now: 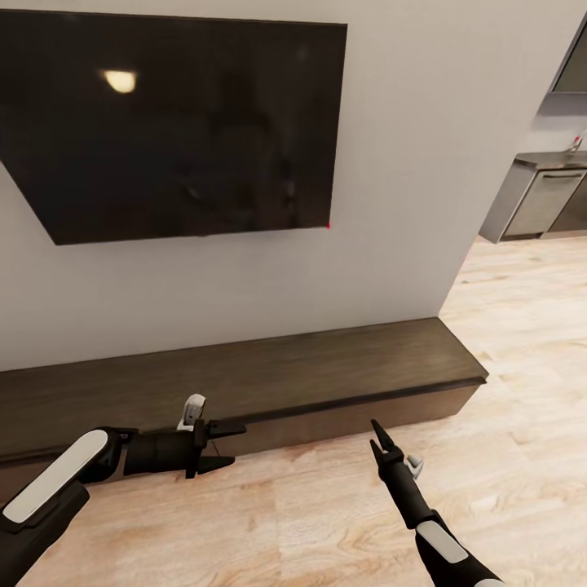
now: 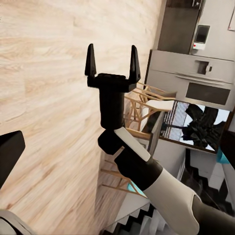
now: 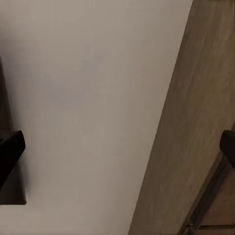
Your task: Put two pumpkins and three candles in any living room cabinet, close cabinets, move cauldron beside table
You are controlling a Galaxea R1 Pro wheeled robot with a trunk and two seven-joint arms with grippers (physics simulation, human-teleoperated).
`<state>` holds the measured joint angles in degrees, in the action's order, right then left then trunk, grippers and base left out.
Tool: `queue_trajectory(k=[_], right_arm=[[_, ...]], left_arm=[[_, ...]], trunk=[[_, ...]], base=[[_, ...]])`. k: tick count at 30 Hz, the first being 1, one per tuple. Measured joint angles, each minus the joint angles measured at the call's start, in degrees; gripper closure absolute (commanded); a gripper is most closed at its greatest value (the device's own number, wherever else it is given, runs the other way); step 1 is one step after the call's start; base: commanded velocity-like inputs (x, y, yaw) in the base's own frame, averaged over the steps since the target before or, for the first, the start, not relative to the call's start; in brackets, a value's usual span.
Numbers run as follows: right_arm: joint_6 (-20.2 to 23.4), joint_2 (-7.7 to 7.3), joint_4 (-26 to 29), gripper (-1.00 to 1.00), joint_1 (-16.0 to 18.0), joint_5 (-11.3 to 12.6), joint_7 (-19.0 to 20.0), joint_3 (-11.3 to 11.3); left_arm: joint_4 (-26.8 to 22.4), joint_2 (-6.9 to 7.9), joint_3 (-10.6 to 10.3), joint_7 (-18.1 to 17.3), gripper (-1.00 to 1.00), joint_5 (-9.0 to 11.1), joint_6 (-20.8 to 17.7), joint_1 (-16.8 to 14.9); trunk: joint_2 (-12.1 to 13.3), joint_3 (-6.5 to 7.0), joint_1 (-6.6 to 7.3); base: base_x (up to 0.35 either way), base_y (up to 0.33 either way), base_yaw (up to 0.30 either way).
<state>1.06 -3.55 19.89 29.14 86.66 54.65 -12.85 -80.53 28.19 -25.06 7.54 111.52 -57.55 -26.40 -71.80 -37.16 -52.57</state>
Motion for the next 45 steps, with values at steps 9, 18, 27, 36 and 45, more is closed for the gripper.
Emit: queue_trajectory(k=[9, 18, 27, 36, 45], right_arm=[[0.15, 0.0, -0.12, -1.0, 0.0, 0.63, -0.1, -0.01], [-0.14, 0.0, -0.56, -1.0, 0.0, 0.63, -0.65, 0.07], [-0.32, -0.01, -3.51, -1.0, 0.0, 0.73, -0.68, 0.04], [-0.49, -0.01, -5.12, -1.0, 0.0, 0.88, -0.67, 0.08], [-0.79, -0.01, -5.51, -1.0, 0.0, 1.52, -0.59, 0.03]], left_arm=[[-0.02, -0.02, 0.0, 0.0, -1.0, 0.04, 0.0, 0.0], [-0.1, -0.01, 0.0, 0.0, -1.0, 0.36, 0.0, 0.0], [-0.27, -0.01, -0.09, 0.0, -1.0, 1.39, 0.0, 0.0], [-0.38, -0.03, -0.09, 0.0, -1.0, 1.41, 0.0, 0.0], [-0.46, -0.1, -0.09, 0.0, -1.0, 1.41, 0.0, 0.0]], trunk=[[-3.61, -1.62, -1.98], [-7.22, -3.23, -3.96], [-10.83, -4.85, -5.93], [-14.44, -6.47, -7.91], [-18.05, -8.08, -9.89]], base=[[0.0, 0.0, 0.0], [0.0, 0.0, 0.0], [0.0, 0.0, 0.0], [0.0, 0.0, 0.0], [0.0, 0.0, 0.0]])
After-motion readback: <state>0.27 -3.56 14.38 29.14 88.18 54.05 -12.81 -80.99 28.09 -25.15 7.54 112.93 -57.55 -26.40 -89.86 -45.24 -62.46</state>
